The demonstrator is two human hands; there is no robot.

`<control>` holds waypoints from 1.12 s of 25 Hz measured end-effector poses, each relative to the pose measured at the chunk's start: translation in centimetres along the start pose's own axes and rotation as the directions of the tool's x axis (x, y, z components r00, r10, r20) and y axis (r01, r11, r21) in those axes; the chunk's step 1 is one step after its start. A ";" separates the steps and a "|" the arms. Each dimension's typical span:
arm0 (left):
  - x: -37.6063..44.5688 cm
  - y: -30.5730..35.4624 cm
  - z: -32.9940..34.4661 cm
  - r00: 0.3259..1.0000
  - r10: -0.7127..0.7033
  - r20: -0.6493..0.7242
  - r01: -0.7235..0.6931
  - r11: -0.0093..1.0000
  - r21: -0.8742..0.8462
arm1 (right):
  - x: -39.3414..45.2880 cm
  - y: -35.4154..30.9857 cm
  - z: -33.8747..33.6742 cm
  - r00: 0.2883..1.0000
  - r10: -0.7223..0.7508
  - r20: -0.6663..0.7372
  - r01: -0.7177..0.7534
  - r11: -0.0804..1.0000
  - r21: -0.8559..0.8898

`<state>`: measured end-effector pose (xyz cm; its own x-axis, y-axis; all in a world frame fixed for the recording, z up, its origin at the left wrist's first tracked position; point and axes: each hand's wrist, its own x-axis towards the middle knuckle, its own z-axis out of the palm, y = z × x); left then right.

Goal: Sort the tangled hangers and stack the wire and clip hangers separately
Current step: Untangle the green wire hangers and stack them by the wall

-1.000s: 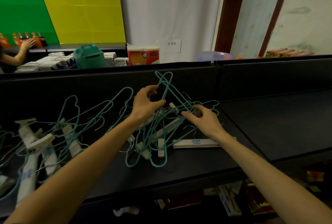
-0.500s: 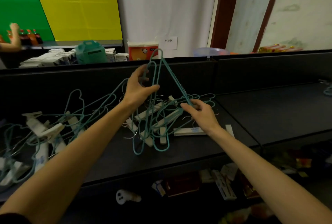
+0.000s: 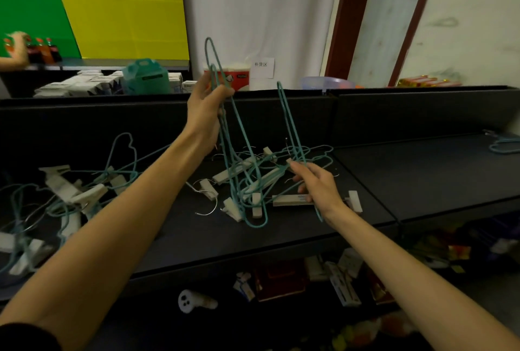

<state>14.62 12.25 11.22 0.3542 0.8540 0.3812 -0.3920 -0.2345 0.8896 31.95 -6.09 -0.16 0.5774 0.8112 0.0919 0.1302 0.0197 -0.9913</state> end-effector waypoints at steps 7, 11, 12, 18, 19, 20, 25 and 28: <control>3.3 3.7 5.4 0.977 -0.100 -0.188 0.120 0.988 0.096 | 0.1 -0.6 -3.8 0.986 0.164 0.007 -0.164 0.983 0.077; 3.8 0.3 9.0 0.898 -0.345 -0.273 0.293 0.932 -0.215 | 1.2 -0.8 -7.4 0.978 0.195 0.075 -0.200 0.977 0.077; 3.8 -1.0 9.7 0.883 -0.369 -0.290 0.304 0.920 -0.246 | 1.6 -0.6 -8.3 0.978 0.193 0.085 -0.199 0.977 0.077; 3.0 -5.4 15.8 0.948 -0.084 -0.308 0.150 0.969 0.198 | 5.1 0.3 -14.6 0.975 0.176 0.139 -0.175 0.984 -0.021; 2.9 -5.8 16.6 0.964 -0.048 -0.261 0.115 0.962 0.248 | 5.8 0.4 -15.2 0.973 0.163 0.160 -0.158 0.986 -0.045; 2.6 -6.2 17.0 0.973 -0.056 -0.224 0.114 0.960 0.256 | 6.3 0.3 -15.5 0.970 0.151 0.192 -0.144 0.988 -0.047; 2.1 -7.9 15.9 0.978 -0.116 -0.172 0.141 0.980 0.139 | 7.1 -0.6 -11.7 0.924 0.065 0.376 -0.048 0.997 -0.055; 2.4 -7.4 14.5 0.980 -0.098 -0.171 0.125 0.980 0.158 | 7.5 -0.4 -8.4 0.945 0.003 0.326 0.004 1.000 -0.022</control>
<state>30.70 9.29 9.24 0.2406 0.9395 0.2439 -0.2056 -0.1962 0.9588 43.01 -4.87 1.75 0.2835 0.9575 0.0532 0.1507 0.0103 -0.9885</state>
